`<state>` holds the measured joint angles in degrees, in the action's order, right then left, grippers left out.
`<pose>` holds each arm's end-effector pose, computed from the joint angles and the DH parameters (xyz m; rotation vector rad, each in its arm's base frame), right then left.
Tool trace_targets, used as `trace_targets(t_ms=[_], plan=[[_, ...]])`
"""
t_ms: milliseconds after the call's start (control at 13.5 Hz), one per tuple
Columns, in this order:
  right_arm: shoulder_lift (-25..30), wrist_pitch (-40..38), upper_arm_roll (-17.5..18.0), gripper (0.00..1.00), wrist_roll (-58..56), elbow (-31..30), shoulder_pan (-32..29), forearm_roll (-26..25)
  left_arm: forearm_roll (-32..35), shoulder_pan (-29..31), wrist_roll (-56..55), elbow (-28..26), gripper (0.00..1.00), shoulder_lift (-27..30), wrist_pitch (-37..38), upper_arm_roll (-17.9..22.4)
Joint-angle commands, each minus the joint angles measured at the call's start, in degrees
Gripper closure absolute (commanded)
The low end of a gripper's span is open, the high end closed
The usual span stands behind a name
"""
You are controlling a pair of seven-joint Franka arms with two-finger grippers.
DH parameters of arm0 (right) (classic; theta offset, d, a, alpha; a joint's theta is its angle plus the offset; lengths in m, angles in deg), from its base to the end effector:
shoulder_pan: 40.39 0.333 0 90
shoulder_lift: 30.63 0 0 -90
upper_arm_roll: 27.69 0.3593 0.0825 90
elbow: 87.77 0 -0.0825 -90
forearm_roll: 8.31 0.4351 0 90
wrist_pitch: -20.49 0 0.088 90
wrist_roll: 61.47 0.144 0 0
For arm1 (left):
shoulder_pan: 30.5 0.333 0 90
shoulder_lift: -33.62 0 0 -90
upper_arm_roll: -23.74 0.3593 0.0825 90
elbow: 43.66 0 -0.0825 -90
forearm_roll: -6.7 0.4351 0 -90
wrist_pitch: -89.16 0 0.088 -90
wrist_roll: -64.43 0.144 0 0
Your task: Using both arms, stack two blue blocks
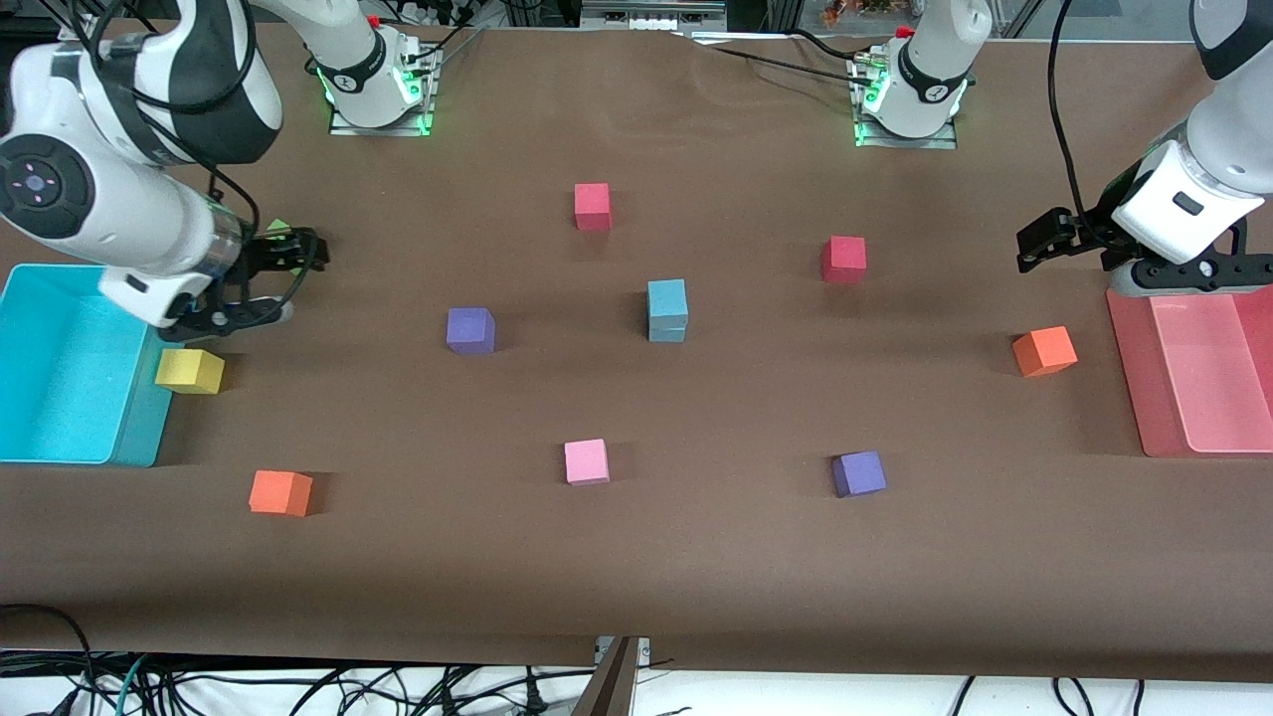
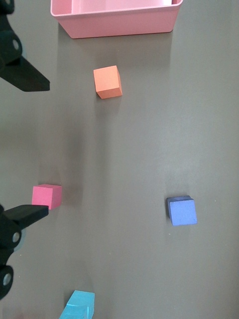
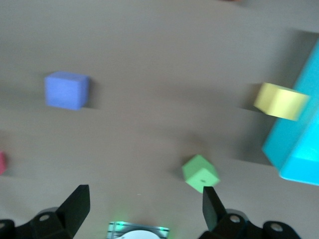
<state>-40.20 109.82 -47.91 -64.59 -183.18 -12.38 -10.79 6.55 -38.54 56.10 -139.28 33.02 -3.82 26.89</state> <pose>0.6206 0.0903 0.4850 2.9912 0.2889 -0.3911 0.6052 -0.0523 0.5776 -3.1344 -0.0945 0.0884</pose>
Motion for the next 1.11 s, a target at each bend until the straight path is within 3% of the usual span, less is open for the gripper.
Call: trace_targets(t_ms=[0,149,223,446,669,818,1041], plan=[[1.29,-1.80,5.59,0.00,1.44,3.04,-9.94,-1.66,-0.98,1.53,0.69,1.84,0.00,-0.81,1.39,-0.08],[4.10,-1.88,16.38,0.00,1.88,3.04,-22.15,-2.26,-1.17,2.94,0.60,3.68,0.00,-2.04,1.57,-0.25],[5.43,-1.88,17.74,0.00,2.41,3.12,-24.04,-2.27,-1.08,2.86,0.51,3.78,0.00,-2.13,1.65,-0.34],[7.72,-2.67,17.93,0.00,6.18,4.26,-25.72,-1.66,-1.08,2.95,0.34,3.95,0.00,-2.13,1.57,-0.34],[10.35,-1.54,18.46,0.00,5.67,2.18,-28.71,2.30,-1.08,3.03,0.42,4.48,0.00,-2.22,1.66,-0.16],[11.24,2.23,20.73,0.00,5.49,0.93,-29.59,1.87,-1.08,3.03,0.33,4.57,0.00,-2.57,1.66,-0.25],[10.89,2.95,20.74,0.00,6.10,0.84,-29.95,1.77,-1.08,3.03,0.33,4.66,0.00,-2.57,1.57,-0.25]])
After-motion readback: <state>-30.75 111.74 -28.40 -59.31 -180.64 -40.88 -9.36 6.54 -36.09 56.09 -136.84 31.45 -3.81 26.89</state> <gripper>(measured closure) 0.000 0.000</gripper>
